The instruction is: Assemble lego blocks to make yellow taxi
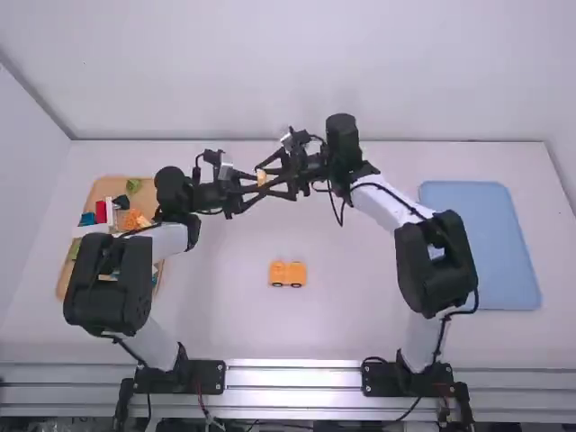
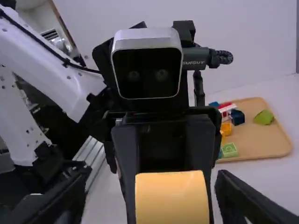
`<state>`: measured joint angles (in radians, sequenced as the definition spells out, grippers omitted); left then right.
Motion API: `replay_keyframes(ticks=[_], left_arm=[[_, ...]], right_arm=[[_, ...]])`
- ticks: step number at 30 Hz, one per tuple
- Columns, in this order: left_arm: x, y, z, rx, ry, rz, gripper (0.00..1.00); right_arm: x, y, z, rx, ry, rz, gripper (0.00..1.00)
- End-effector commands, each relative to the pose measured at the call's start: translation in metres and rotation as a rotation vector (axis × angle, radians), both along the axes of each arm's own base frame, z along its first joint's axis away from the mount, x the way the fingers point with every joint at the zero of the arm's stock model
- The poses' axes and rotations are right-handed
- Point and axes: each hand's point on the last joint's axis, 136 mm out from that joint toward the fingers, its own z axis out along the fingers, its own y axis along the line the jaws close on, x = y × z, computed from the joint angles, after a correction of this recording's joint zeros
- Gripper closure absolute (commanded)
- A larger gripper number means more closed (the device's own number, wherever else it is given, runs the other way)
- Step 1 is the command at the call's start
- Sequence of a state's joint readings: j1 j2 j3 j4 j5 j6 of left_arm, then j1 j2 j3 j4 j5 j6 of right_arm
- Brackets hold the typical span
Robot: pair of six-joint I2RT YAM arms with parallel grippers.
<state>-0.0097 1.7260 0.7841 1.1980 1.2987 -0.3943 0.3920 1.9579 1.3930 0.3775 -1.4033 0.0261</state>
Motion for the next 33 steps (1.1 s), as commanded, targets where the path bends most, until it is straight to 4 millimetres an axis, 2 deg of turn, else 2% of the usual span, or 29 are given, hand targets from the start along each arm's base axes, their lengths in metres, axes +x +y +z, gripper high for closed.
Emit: replay_keyframes(ticks=[1,4,7,12,14,15,16,17,18,20,23,26,30,33], left_arm=[[-0.004,-0.002,-0.003,0.002,0.006,-0.022,0.94],[-0.004,-0.002,-0.003,0.002,0.006,-0.022,0.94],[-0.002,-0.002,-0.003,-0.001,0.008,-0.006,0.93],[0.000,-0.001,-0.002,-0.003,0.006,0.004,0.87],[0.000,-0.001,-0.002,-0.003,0.006,0.004,0.73],[0.000,-0.001,-0.002,-0.003,0.006,0.005,0.59],[0.000,-0.001,-0.002,-0.003,0.005,0.004,0.36],[0.000,-0.001,-0.002,-0.003,0.006,0.004,0.05],[0.000,-0.001,-0.002,-0.003,0.006,0.004,0.01],[-0.001,-0.001,-0.002,-0.002,0.007,0.000,0.01],[0.000,-0.001,-0.007,0.005,0.021,0.002,0.01],[0.001,-0.001,-0.016,0.022,0.033,0.006,0.01],[0.015,0.004,-0.035,0.053,0.090,0.093,0.01],[0.032,0.013,-0.056,0.108,0.142,0.221,0.01]], right_arm=[[0.009,0.001,0.006,0.003,-0.024,-0.026,0.36],[0.009,0.001,0.006,0.004,-0.024,-0.025,0.46],[0.009,0.001,0.006,0.003,-0.023,-0.025,0.50],[0.011,0.001,0.001,-0.007,-0.013,-0.044,0.67],[0.012,0.001,-0.001,-0.014,-0.007,-0.050,0.72],[0.012,0.001,-0.001,-0.014,-0.007,-0.049,0.74],[0.012,0.001,0.000,-0.012,-0.009,-0.049,0.76],[0.013,0.000,0.000,-0.011,-0.014,-0.054,0.77],[0.016,-0.001,0.000,-0.011,-0.020,-0.069,0.79],[0.028,-0.004,0.000,-0.022,-0.017,-0.128,0.80],[0.068,-0.014,-0.010,-0.082,0.010,-0.343,0.83],[0.100,-0.034,-0.024,-0.184,0.038,-0.568,0.83],[0.108,-0.062,-0.032,-0.353,0.018,-0.751,0.85],[0.104,-0.084,-0.040,-0.520,-0.004,-0.886,0.85]])
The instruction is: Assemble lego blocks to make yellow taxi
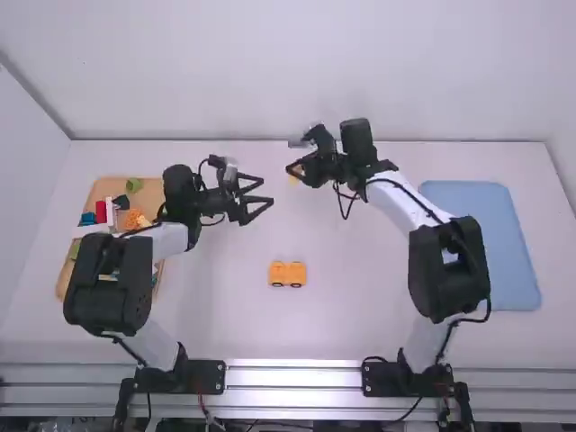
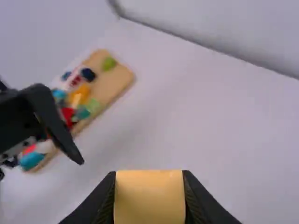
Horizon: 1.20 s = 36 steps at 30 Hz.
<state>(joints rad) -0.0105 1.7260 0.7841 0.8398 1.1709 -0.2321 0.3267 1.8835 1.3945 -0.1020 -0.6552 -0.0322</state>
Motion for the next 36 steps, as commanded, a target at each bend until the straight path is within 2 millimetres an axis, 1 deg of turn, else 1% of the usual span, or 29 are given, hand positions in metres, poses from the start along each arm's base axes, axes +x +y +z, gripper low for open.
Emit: replay_keyframes(ticks=[1,2,4,5,6,8,9,10,11,12,13,15,17,18,20,21,24,25,27,28,29,30,31,33,36], left_arm=[[0.020,0.011,-0.018,0.094,-0.046,0.138,0.01],[0.022,0.013,-0.021,0.103,-0.040,0.153,0.01],[0.032,0.023,-0.034,0.154,-0.007,0.241,0.01],[0.035,0.026,-0.037,0.167,0.003,0.269,0.01],[0.036,0.027,-0.038,0.172,0.007,0.280,0.01],[0.044,0.036,-0.042,0.198,0.020,0.346,0.01],[0.047,0.040,-0.042,0.209,0.017,0.376,0.01],[0.048,0.040,-0.042,0.210,0.016,0.379,0.01],[0.051,0.043,-0.040,0.235,-0.009,0.408,0.01],[0.052,0.046,-0.038,0.252,-0.025,0.422,0.01],[0.053,0.048,-0.038,0.262,-0.030,0.434,0.01],[0.059,0.061,-0.037,0.317,-0.027,0.518,0.01],[0.063,0.074,-0.036,0.390,-0.024,0.596,0.01],[0.063,0.078,-0.033,0.415,-0.026,0.619,0.01],[0.061,0.089,-0.026,0.456,-0.019,0.671,0.01],[0.059,0.091,-0.024,0.468,-0.023,0.676,0.01],[0.048,0.099,-0.006,0.513,-0.035,0.719,0.01],[0.047,0.100,-0.004,0.515,-0.034,0.728,0.01],[0.036,0.106,0.010,0.532,-0.036,0.762,0.01],[0.030,0.109,0.019,0.536,-0.039,0.778,0.01],[0.028,0.110,0.022,0.537,-0.041,0.783,0.01],[0.021,0.114,0.031,0.542,-0.048,0.806,0.01],[0.017,0.117,0.038,0.545,-0.056,0.826,0.01],[0.011,0.119,0.049,0.538,-0.078,0.833,0.01],[0.007,0.118,0.058,0.530,-0.096,0.835,0.01]], right_arm=[[0.010,-0.027,0.036,-0.192,-0.157,-0.173,0.83],[0.008,-0.030,0.034,-0.211,-0.150,-0.187,0.83],[-0.006,-0.044,0.020,-0.327,-0.088,-0.239,0.82],[-0.012,-0.047,0.013,-0.353,-0.047,-0.251,0.82],[-0.014,-0.048,0.010,-0.362,-0.033,-0.257,0.82],[-0.032,-0.055,-0.012,-0.407,0.100,-0.291,0.83],[-0.046,-0.058,-0.027,-0.432,0.195,-0.303,0.84],[-0.049,-0.059,-0.031,-0.439,0.218,-0.305,0.84],[-0.064,-0.063,-0.049,-0.480,0.322,-0.314,0.86],[-0.071,-0.065,-0.058,-0.500,0.370,-0.323,0.88],[-0.075,-0.066,-0.063,-0.512,0.396,-0.329,0.90],[-0.087,-0.076,-0.082,-0.585,0.487,-0.400,0.94],[-0.096,-0.086,-0.095,-0.668,0.529,-0.479,0.94],[-0.099,-0.088,-0.097,-0.695,0.533,-0.500,0.96],[-0.105,-0.089,-0.102,-0.744,0.537,-0.527,0.97],[-0.107,-0.089,-0.103,-0.754,0.538,-0.530,0.98],[-0.115,-0.088,-0.103,-0.794,0.536,-0.540,0.98],[-0.116,-0.088,-0.103,-0.796,0.536,-0.537,0.97],[-0.123,-0.085,-0.107,-0.794,0.561,-0.524,0.97],[-0.128,-0.085,-0.113,-0.796,0.577,-0.540,0.98],[-0.129,-0.086,-0.115,-0.795,0.580,-0.545,0.98],[-0.135,-0.090,-0.127,-0.794,0.604,-0.565,0.98],[-0.139,-0.091,-0.134,-0.787,0.623,-0.574,0.98],[-0.150,-0.087,-0.151,-0.741,0.681,-0.545,1.00],[-0.158,-0.086,-0.165,-0.664,0.749,-0.542,1.00]])
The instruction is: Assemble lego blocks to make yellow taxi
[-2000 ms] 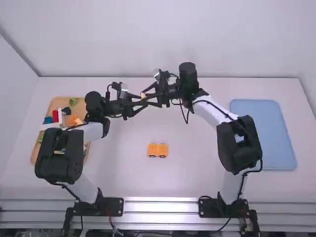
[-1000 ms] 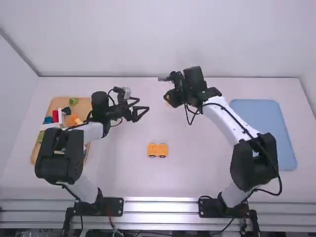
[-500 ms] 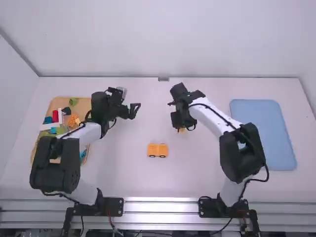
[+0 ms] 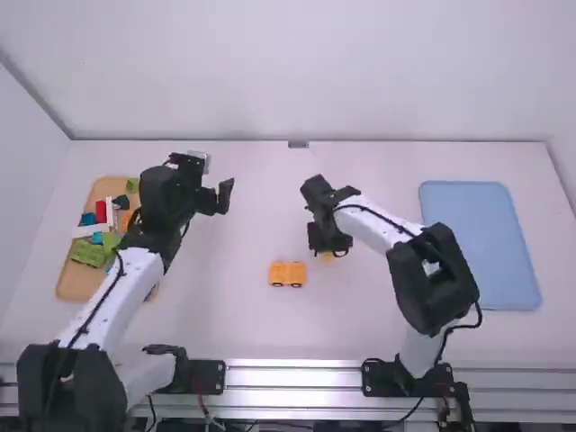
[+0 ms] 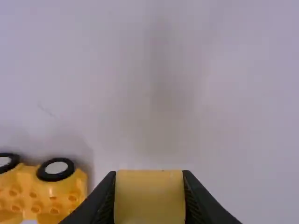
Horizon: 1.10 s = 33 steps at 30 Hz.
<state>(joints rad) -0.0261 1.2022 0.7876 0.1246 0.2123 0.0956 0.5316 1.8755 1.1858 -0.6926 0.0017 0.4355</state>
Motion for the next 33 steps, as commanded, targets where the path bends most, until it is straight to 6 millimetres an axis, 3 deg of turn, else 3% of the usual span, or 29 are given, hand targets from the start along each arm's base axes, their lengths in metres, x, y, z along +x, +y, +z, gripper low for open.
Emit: replay_keyframes(ticks=[1,16,21,25,33], left_arm=[[0.001,0.000,0.018,0.017,-0.042,0.009,0.01],[0.001,-0.002,0.013,-0.016,-0.019,0.012,0.01],[0.001,-0.002,0.012,-0.016,-0.016,0.013,0.01],[0.000,-0.002,0.011,-0.015,-0.010,0.012,0.01],[-0.001,0.000,0.008,-0.014,0.002,0.019,0.01]], right_arm=[[-0.013,-0.002,-0.010,0.059,0.060,-0.071,1.00],[-0.035,-0.033,-0.028,-0.028,0.075,-0.423,1.00],[-0.041,-0.048,-0.034,-0.023,0.127,-0.820,1.00],[-0.047,-0.044,-0.036,0.055,0.246,-1.129,1.00],[-0.031,-0.044,-0.047,0.150,0.233,-1.383,1.00]])
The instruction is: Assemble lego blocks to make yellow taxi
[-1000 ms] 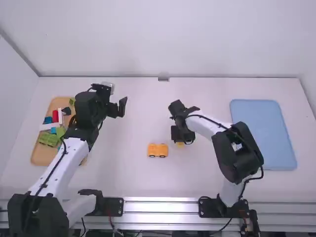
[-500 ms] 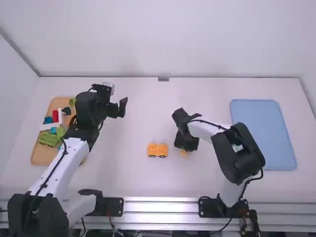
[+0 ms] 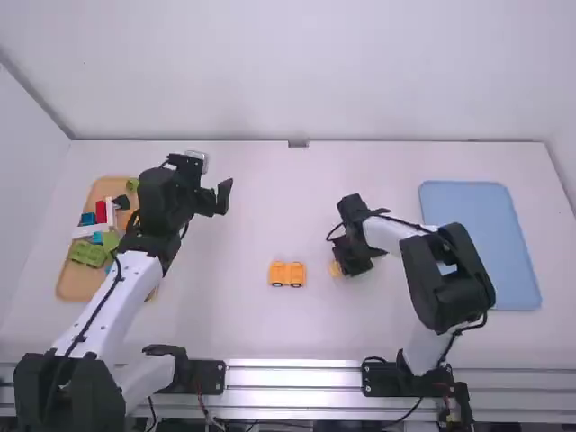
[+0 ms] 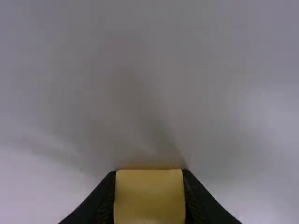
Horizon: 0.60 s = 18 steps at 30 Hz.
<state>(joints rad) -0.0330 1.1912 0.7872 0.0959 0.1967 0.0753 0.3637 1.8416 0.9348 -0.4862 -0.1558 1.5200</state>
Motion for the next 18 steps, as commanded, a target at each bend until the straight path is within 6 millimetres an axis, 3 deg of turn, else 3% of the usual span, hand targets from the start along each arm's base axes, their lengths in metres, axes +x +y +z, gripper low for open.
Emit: replay_keyframes(ticks=[1,7,18], left_arm=[[0.003,0.000,0.010,-0.003,-0.020,0.004,0.01],[0.002,0.000,0.009,-0.003,-0.014,0.004,0.01],[0.003,0.000,0.010,-0.006,-0.019,0.005,0.01]], right_arm=[[-0.010,-0.002,-0.006,0.003,0.047,-0.158,1.00],[-0.023,0.002,-0.006,0.002,0.115,-0.266,1.00],[-0.018,0.002,0.003,-0.016,0.119,-0.264,1.00]])
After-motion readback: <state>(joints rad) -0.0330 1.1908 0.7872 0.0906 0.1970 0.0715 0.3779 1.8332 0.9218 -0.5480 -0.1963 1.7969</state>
